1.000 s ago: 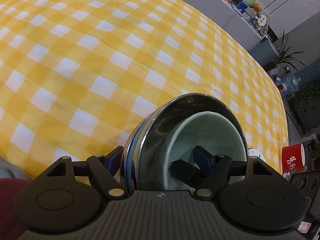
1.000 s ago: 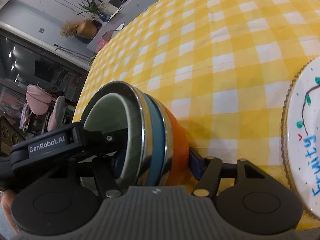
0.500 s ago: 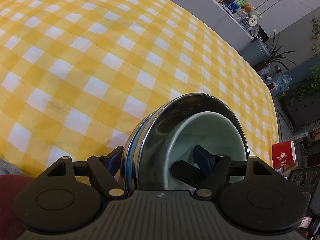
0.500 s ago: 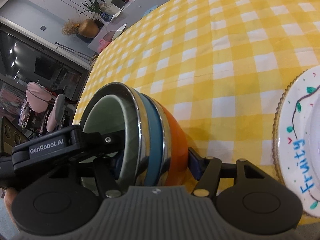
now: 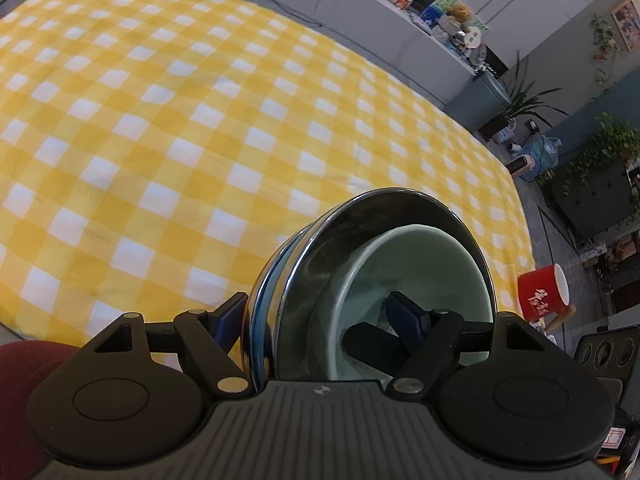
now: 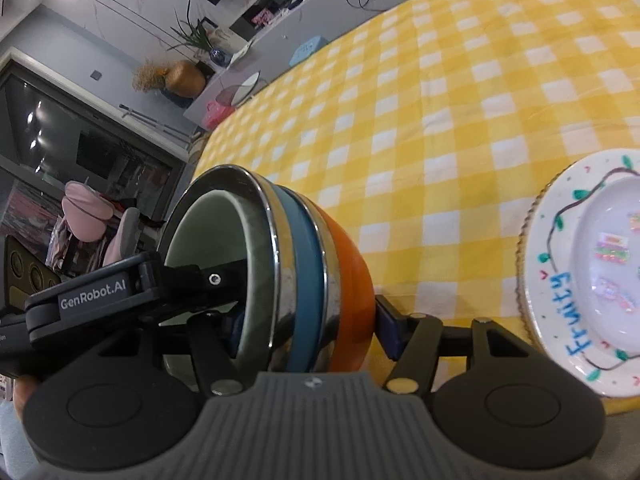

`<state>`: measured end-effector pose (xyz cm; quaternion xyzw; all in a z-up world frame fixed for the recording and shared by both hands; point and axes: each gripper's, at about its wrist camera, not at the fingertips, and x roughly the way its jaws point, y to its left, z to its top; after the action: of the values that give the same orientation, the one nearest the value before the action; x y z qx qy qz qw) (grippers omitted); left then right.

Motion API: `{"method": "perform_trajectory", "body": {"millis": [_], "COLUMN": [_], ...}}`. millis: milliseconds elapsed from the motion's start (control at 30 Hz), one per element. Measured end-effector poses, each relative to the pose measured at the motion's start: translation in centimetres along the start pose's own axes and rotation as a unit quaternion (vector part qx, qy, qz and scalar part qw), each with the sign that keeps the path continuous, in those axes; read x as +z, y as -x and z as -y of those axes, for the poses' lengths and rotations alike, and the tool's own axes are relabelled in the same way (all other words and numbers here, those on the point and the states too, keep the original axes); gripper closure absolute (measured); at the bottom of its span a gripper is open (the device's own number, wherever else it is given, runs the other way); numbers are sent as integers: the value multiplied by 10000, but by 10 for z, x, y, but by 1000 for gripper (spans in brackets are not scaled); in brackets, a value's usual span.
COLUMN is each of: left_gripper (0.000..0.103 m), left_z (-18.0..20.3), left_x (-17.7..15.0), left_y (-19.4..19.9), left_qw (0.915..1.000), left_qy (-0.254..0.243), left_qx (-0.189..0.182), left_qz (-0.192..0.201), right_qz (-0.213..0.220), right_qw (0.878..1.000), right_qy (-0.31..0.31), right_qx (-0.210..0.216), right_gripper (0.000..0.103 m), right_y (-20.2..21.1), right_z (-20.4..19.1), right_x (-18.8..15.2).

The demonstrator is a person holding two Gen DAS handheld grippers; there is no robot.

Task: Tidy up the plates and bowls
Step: 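Carry the bowl stack with both grippers over the stacked plates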

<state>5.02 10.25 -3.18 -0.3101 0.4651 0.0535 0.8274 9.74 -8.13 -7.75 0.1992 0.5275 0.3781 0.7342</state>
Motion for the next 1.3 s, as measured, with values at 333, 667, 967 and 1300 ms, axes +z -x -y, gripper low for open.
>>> {"method": "perform_trajectory", "body": {"millis": [333, 667, 967, 1300], "left_gripper": [16, 16, 16, 16], "left_z": [44, 103, 143, 148], "left_x": [-1, -6, -14, -13], "left_y": [-6, -48, -99, -132], "left_qw": [9991, 9934, 9854, 9830], "left_qy": [-346, -845, -1139, -1202], "left_qx": [-247, -551, -735, -593], "left_qz": [-76, -538, -1034, -1256], "right_qz": [229, 482, 509, 343], "right_qw": [9994, 9959, 9894, 9838], "right_qy": [-182, -605, -1125, -1533], "right_qx": [-170, -476, -764, -865], "right_gripper": [43, 43, 43, 43], "right_y": [47, 98, 122, 113], "right_z": [8, 54, 105, 131], "right_x": [4, 9, 14, 20]}}
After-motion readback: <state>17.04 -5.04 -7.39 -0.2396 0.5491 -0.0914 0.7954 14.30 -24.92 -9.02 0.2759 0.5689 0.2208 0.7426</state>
